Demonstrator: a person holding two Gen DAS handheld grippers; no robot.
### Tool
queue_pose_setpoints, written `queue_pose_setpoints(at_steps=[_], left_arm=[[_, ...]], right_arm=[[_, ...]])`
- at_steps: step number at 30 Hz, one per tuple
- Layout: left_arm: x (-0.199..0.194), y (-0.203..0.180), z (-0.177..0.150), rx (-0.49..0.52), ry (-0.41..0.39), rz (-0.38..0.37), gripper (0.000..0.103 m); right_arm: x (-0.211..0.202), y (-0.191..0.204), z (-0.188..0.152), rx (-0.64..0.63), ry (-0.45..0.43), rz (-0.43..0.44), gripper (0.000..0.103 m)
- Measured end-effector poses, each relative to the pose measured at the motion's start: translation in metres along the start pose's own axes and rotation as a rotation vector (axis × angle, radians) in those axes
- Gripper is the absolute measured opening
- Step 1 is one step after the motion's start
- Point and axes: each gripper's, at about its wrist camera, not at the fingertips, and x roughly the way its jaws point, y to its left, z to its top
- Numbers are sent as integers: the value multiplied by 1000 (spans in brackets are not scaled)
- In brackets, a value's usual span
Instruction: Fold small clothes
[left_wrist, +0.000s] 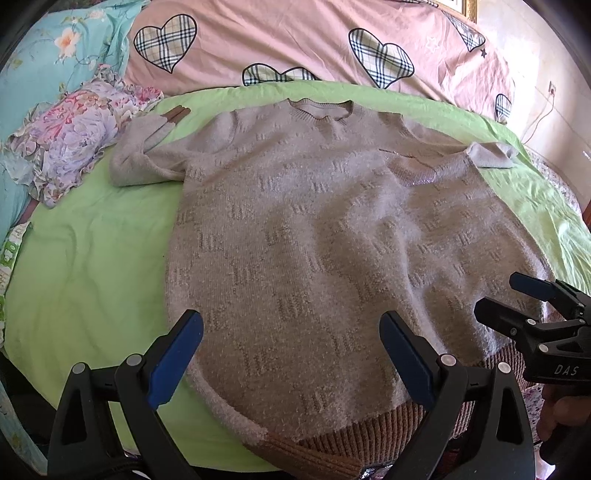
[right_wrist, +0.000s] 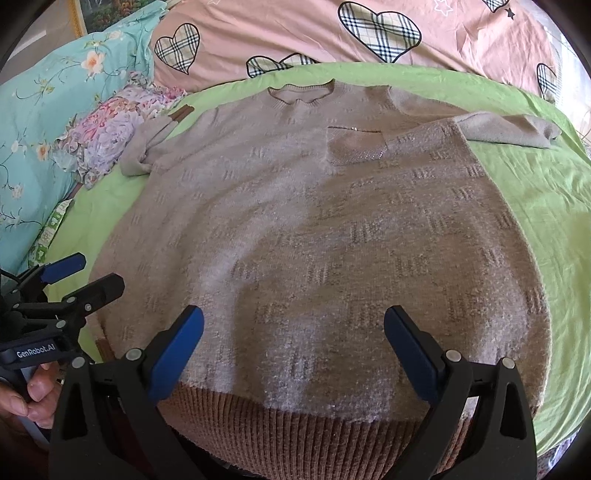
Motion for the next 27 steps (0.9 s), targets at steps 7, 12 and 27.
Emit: queue_pose_setpoints(at_steps=[7,12,27], left_arm=[[2,-1,1,3,13,1,97],[3,-2,1,9,-3,7,97],[9,-1,4,7,31,-16,98]], right_arm=[[1,2,0,-1,28,-12,98],[2,3,1,-13,-3,-16,98],[1,1,4,31,106,10,98]])
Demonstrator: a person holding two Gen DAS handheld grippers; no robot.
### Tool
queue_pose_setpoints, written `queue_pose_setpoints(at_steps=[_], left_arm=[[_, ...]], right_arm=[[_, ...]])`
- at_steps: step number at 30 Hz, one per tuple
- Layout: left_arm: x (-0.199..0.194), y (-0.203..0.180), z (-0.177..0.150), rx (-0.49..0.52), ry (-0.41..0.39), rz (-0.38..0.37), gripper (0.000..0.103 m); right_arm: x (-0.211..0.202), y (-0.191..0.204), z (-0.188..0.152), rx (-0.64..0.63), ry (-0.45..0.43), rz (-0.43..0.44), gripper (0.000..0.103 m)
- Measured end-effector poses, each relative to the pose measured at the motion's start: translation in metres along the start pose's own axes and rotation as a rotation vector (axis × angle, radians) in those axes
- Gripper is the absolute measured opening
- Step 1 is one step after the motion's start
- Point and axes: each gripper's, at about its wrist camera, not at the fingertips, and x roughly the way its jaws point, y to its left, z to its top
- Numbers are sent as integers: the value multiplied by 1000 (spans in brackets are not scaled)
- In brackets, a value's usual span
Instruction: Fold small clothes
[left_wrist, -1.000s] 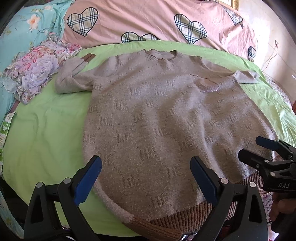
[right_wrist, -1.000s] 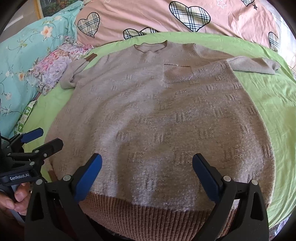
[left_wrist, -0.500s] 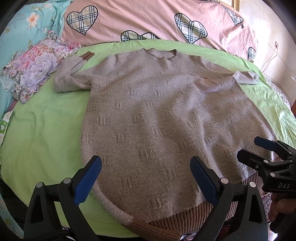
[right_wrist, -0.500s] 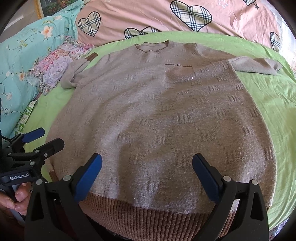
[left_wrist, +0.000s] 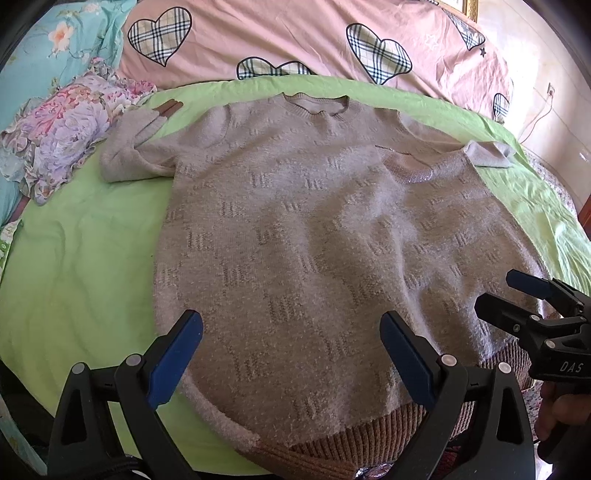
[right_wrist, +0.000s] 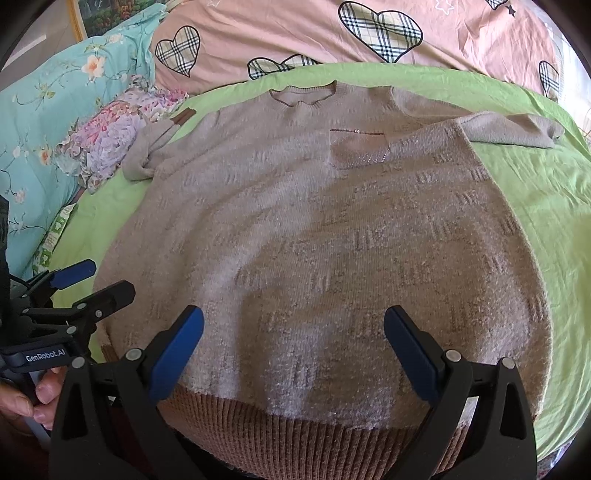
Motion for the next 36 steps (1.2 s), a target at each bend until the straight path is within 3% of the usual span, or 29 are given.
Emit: queue_pose_setpoints(at_steps=[19,21,26,36], left_arm=[[23,5,25,-20,11,-12,99],[25,6,32,-23,0,-13,99],[35,10,54,-31,-16,3,99],[58,23,96,-79,-9,0,99]], right_arm=[[1,-36,23,46,-34,3,98],[-1,-50,32,84,-39,33,98],[-9,-90,61,148,-68,-3,97],[-34,-198,151,298,-140,-127,74]])
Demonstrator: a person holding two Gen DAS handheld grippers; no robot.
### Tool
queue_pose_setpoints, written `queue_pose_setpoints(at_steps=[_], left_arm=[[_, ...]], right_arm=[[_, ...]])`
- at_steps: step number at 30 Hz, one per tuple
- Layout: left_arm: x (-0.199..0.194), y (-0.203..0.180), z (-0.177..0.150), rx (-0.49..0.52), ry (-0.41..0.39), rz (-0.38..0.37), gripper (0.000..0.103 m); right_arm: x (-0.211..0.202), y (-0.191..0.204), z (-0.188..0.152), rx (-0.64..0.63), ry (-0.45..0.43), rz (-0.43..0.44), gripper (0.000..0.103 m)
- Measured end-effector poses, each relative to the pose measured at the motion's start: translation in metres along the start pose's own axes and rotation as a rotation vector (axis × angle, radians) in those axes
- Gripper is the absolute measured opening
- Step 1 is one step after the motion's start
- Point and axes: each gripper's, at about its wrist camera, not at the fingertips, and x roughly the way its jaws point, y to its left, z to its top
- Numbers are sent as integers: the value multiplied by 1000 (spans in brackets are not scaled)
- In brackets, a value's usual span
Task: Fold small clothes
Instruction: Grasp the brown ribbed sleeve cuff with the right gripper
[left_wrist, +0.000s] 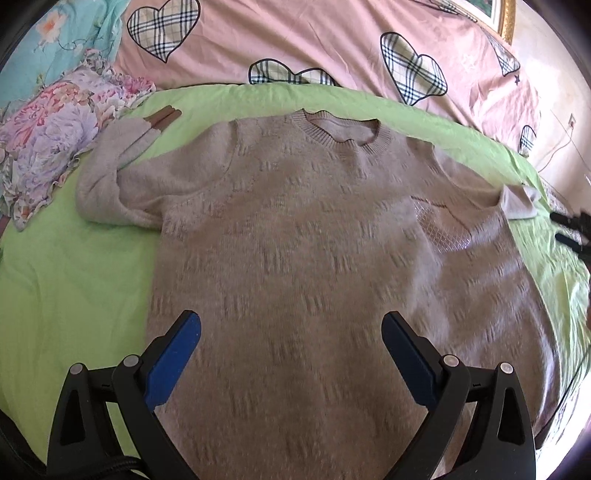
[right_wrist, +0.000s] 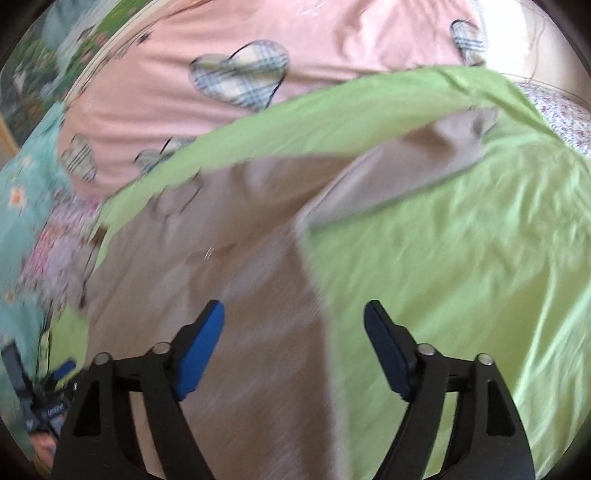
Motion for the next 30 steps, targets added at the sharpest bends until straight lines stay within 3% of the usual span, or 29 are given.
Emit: queue_pose_setpoints(at_steps=[8,16,21,24,27,29,30], left_arm=[[26,-4,12,-3,70,22,99],[49,-10,13,-15,136,28,99],[62,-11,17,-14,147,44,99],[72,-9,21,-26,169,49,99],[76,-9,24,-38,169,43,99],[79,-10,25,-42,175,35,99],[80,-11,25,-44,176,27,99]], right_arm=[[47,-72,114,125,-61,-110,65],[117,-109,189,167,-43,-197,65],[158,-153,209,228,37,-303,65],[182,-169,206,192,118,-449,64],[185,-176,203,206,109,-442,64],[186,-172,204,177,108,-465,49],[186,-170,204,166,103,-474,32]])
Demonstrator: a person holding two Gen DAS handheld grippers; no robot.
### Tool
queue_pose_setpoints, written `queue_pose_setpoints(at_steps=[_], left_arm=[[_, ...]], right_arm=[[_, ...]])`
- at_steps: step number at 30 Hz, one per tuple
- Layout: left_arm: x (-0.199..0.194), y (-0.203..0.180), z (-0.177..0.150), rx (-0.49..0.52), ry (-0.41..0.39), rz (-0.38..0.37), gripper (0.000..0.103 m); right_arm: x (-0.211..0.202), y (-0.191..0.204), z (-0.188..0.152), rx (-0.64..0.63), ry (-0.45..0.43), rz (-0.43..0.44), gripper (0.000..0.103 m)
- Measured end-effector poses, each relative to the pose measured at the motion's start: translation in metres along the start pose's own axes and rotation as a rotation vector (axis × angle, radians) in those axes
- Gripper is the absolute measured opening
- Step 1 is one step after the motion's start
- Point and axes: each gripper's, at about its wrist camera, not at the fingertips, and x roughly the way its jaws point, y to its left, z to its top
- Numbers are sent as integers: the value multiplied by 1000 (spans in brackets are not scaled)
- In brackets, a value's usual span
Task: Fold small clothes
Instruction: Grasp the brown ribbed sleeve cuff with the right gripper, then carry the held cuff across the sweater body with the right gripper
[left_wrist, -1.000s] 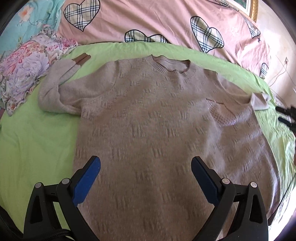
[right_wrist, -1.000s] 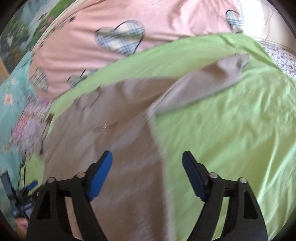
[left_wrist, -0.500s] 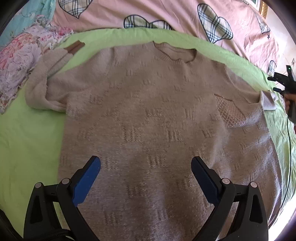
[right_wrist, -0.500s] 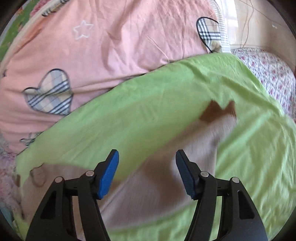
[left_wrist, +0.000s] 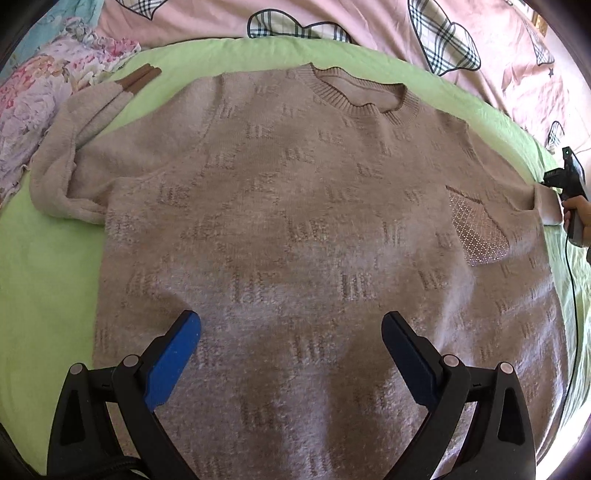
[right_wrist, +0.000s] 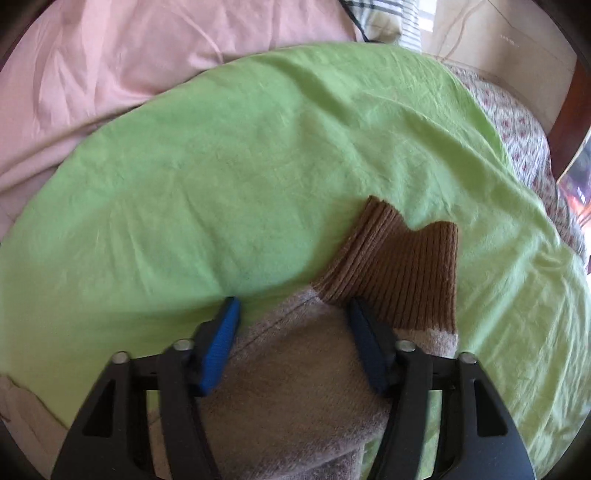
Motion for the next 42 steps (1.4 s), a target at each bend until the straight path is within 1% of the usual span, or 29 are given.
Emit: queue_pose_setpoints(at_steps=[1,2,4,5,6,8,9,11,13,15,17,21,24,27,31,33,35,38,39,41,42], left_arm=[[-1,0,0,-1,0,-6,99],[-2,-1,0,1,-3,-13,99],[-4,-2,-2,7,-9,-17,99],[-6,-2,-3,9,-12,-17,99],[-8,-1,-4,7,-15,-19,99],[-11,3,-6,-4,-18,-23,99],[-12,5,-7,-10,-20,-25,99],[-16,9,-10,-22,-27,-31,99],[-20,13,-12,-34,-34,-36,99],[-24,17,-14,-46,-40,-48,99],[-28,21,-16,-61,-48,-58,99],[-34,30,-20,-96,-55,-101,99],[-37,36,-22,-106,-69,-129,99],[-39,45,-23,-126,-75,-154,99],[-40,59,-24,-169,-74,-200,99],[-40,66,-23,-191,-76,-227,99],[-39,73,-20,-214,-81,-262,99],[-38,79,-12,-232,-96,-307,99],[-37,81,-9,-234,-98,-315,99],[-32,82,1,-238,-97,-336,99],[-29,82,8,-243,-93,-345,99]], right_arm=[[-3,-1,0,7,-7,13,14],[-6,-2,-1,20,-9,39,9],[-16,-4,-4,40,-28,106,8],[-24,-4,-8,50,-40,178,8],[-29,-2,-10,54,-39,213,8],[-45,9,-18,40,-55,323,7],[-54,19,-23,23,-57,361,7],[-78,46,-38,-34,-69,477,7],[-97,74,-53,-77,-62,557,7],[-118,110,-76,-140,-54,670,7],[-128,136,-90,-180,-36,753,7],[-150,211,-148,-284,21,941,7],[-164,259,-176,-343,62,1023,7],[-172,298,-196,-375,113,1091,7],[-173,333,-222,-410,178,1151,7],[-174,342,-236,-417,213,1197,7],[-177,349,-249,-431,220,1230,7],[-175,361,-268,-468,252,1232,7],[-170,363,-274,-476,276,1226,11],[-163,366,-282,-488,308,1181,12],[-159,364,-286,-490,331,1167,21]])
